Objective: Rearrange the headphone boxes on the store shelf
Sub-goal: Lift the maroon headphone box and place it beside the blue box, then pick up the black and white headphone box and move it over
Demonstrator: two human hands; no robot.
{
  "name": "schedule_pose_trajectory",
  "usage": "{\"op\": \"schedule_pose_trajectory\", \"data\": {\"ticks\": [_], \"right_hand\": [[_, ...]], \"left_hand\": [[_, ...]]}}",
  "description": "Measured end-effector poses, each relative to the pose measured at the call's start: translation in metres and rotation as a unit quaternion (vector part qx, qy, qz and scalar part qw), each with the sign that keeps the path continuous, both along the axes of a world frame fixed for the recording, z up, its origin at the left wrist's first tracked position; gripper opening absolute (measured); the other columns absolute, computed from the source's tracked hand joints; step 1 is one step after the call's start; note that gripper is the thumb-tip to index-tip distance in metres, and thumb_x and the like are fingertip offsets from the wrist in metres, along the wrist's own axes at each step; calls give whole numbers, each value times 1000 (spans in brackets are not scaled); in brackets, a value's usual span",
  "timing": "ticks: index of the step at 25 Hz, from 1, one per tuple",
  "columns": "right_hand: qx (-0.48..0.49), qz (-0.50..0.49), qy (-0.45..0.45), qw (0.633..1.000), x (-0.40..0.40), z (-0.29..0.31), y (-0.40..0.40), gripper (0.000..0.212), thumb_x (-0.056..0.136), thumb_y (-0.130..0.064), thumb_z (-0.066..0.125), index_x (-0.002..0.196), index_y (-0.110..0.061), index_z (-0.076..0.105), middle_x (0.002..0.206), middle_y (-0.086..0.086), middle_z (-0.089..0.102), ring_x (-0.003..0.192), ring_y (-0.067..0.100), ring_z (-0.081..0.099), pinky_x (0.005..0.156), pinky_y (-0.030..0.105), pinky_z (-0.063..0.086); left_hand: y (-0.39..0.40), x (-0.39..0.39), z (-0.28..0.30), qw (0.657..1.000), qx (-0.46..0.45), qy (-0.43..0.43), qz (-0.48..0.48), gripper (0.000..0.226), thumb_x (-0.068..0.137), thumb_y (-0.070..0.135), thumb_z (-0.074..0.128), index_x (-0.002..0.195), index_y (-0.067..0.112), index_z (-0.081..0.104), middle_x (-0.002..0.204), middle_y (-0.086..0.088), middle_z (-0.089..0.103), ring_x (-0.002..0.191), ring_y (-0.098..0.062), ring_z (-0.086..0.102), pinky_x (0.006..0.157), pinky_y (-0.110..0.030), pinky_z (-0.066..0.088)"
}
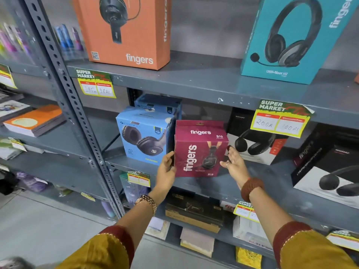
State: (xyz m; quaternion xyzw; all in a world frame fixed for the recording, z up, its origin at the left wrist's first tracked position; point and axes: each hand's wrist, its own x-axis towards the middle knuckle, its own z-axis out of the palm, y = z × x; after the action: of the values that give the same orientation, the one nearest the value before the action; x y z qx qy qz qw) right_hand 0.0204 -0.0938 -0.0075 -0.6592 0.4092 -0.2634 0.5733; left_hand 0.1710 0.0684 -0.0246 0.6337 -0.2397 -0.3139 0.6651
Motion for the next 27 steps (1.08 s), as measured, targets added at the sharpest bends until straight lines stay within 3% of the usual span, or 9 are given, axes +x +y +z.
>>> {"op": "schedule_pose_trajectory", "data": {"ticks": [3, 8, 11, 14, 16, 18, 21, 23, 27], "right_hand": [[8, -47, -16, 999, -30, -18, -2, 64, 88, 10, 53, 146, -5, 31, 155, 9, 32, 144, 24, 29, 113, 30, 26], [8, -117, -14, 993, -115, -38, -21, 51, 87, 13, 53, 136, 3, 44, 144, 16, 47, 136, 28, 41, 102, 25, 33], [2, -167, -20, 986, -174, -43, -43, 45, 87, 13, 52, 131, 8, 46, 136, 22, 53, 124, 29, 51, 105, 31, 37], [13, -215, -26, 976, -241, -41, -64, 40, 89, 11, 51, 129, 13, 49, 119, 10, 58, 106, 16, 52, 106, 30, 37], [26, -255, -33, 966, -285, -45, -80, 40, 88, 10, 53, 127, 12, 50, 106, 5, 57, 91, 0, 60, 108, 31, 37], [42, -278, -48, 958, -326, -48, -98, 37, 87, 8, 56, 124, 6, 52, 101, 6, 55, 81, -9, 61, 98, 21, 44], [43, -307, -64, 949, -383, -37, -130, 25, 78, -12, 64, 101, -14, 54, 97, 5, 52, 92, 15, 51, 87, 21, 46], [33, -328, -65, 942, -406, -23, -150, 37, 87, -15, 60, 122, -6, 49, 107, 4, 48, 105, 16, 47, 106, 31, 34], [13, -305, -82, 949, -426, -1, -190, 64, 94, -26, 52, 148, -6, 25, 149, 6, 38, 140, 21, 34, 113, 28, 23]], "left_hand": [[6, -19, -35, 997, 35, 29, 59, 47, 90, -12, 36, 131, 12, 42, 144, -7, 41, 136, -21, 37, 102, -26, 36], [-18, -66, -60, 997, 59, 30, 26, 42, 87, -16, 37, 123, 4, 48, 130, -11, 53, 129, -25, 46, 113, -39, 33], [-56, -106, -51, 999, 38, 21, -10, 34, 90, -13, 34, 116, 3, 50, 117, -11, 58, 107, -12, 58, 92, -18, 46], [-95, -160, -50, 999, 36, 9, -18, 31, 96, -7, 26, 113, -1, 51, 101, -6, 59, 76, 9, 65, 70, -5, 49], [-119, -203, -49, 999, 32, 18, -34, 31, 95, -8, 29, 119, -8, 48, 106, -8, 57, 77, 10, 64, 72, -6, 49], [-142, -241, -45, 998, 20, 18, -52, 30, 95, -7, 30, 120, -7, 47, 115, -12, 53, 93, -5, 61, 70, -5, 48], [-186, -295, -33, 997, 15, 2, -74, 30, 95, -6, 31, 121, -7, 46, 122, -16, 51, 111, -21, 49, 69, -4, 49], [-208, -315, -22, 997, 7, -25, -79, 35, 92, -9, 35, 126, -6, 44, 122, -17, 53, 109, -18, 51, 74, -3, 47], [-244, -339, 5, 993, -2, -74, -92, 40, 92, -4, 39, 131, 3, 41, 130, -13, 51, 115, -15, 50, 90, -9, 43]]}}
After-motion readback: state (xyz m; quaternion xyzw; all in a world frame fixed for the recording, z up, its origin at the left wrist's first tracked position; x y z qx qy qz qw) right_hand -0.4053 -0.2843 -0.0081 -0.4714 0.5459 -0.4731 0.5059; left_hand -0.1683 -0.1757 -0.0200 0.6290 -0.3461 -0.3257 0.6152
